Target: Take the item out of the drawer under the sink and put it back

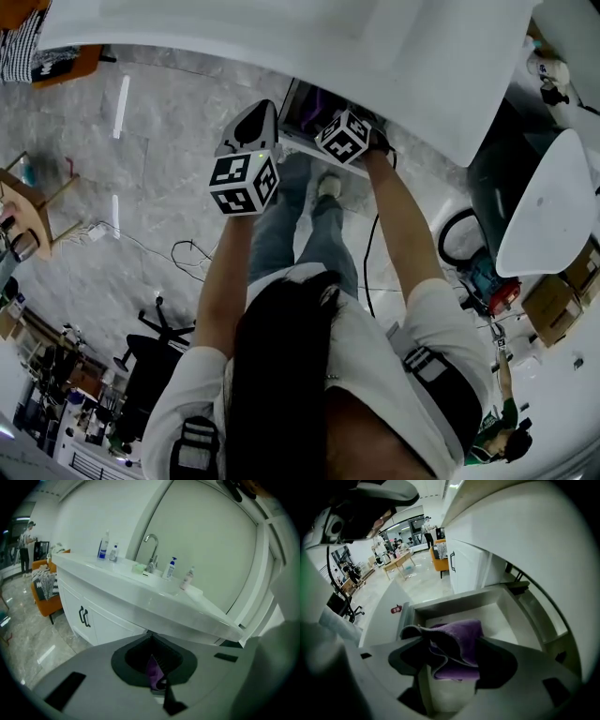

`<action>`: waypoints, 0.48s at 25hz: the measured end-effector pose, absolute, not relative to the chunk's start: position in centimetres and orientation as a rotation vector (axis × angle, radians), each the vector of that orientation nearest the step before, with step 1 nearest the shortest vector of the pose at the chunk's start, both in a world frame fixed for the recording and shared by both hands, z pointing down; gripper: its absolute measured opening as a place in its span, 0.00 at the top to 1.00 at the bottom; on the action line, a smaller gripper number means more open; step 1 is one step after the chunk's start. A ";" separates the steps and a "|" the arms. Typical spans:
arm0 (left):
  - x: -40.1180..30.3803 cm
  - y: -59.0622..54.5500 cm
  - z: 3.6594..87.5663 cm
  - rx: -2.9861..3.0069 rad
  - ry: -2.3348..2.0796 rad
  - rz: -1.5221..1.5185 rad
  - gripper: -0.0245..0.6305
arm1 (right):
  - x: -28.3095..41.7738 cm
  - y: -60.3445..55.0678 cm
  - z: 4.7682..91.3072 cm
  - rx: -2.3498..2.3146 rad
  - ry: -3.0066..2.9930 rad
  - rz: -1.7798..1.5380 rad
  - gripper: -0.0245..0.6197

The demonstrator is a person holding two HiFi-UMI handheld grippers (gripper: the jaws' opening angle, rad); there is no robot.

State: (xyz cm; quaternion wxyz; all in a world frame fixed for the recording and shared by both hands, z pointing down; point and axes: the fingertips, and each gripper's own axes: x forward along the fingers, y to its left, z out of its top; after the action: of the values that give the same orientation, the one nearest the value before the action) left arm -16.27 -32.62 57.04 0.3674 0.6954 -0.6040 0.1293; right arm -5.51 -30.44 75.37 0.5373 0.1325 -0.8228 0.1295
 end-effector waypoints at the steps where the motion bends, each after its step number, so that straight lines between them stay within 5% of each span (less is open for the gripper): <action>1: -16.4 -32.5 57.2 1.779 -1.554 0.331 0.96 | -5.6 -30.4 75.6 0.312 -1.952 0.304 0.49; 12: -18.0 -32.2 57.8 1.747 -1.579 0.324 0.96 | -4.9 -31.0 79.1 0.397 -1.834 0.369 0.49</action>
State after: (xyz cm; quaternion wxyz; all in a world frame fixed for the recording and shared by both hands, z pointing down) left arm -18.03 -32.25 57.83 0.3730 0.6819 -0.6164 0.1263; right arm -4.86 -30.97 79.11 0.5767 0.1696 -0.7834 0.1577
